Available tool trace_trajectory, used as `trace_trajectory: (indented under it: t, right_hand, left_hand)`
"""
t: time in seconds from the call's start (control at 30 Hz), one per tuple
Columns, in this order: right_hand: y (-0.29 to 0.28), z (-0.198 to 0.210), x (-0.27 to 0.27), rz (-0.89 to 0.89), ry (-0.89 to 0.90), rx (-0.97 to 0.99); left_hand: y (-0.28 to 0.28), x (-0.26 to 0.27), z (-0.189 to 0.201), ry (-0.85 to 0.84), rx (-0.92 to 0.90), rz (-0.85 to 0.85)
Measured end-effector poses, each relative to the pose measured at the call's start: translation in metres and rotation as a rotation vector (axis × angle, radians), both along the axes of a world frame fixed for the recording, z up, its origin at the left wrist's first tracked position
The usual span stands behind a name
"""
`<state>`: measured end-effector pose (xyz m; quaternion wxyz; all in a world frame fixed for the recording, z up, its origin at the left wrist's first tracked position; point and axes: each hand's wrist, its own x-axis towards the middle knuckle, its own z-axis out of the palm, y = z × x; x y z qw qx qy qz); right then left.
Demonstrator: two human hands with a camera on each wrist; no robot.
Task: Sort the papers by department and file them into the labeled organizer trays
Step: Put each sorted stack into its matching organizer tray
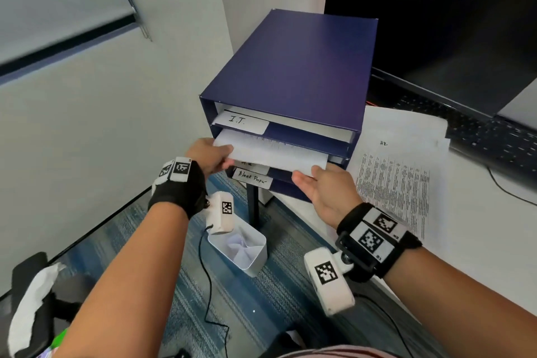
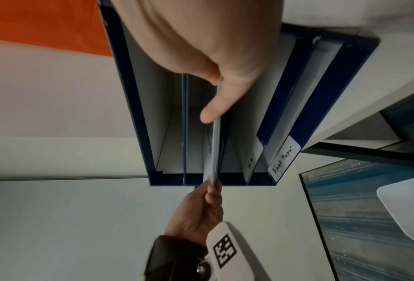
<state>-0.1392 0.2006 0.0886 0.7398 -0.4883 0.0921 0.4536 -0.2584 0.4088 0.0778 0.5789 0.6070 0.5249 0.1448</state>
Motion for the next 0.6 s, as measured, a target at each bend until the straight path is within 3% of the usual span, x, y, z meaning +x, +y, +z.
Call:
trace_trajectory:
  t: [0.13, 0.23, 0.5, 0.6]
  right_hand:
    - [0.019, 0.003, 0.002, -0.018, -0.046, -0.019]
    - [0.030, -0.002, 0.003, -0.067, -0.121, -0.062]
    - [0.023, -0.005, 0.002, -0.049, -0.172, -0.012]
    - [-0.005, -0.006, -0.002, 0.058, -0.266, -0.083]
  left_hand:
    - [-0.016, 0.013, -0.004, -0.273, -0.105, 0.267]
    - [-0.024, 0.019, -0.004, -0.386, -0.173, 0.358]
    - [-0.036, 0.010, -0.017, -0.269, 0.070, 0.231]
    - [-0.056, 0.009, -0.036, -0.244, 0.046, 0.217]
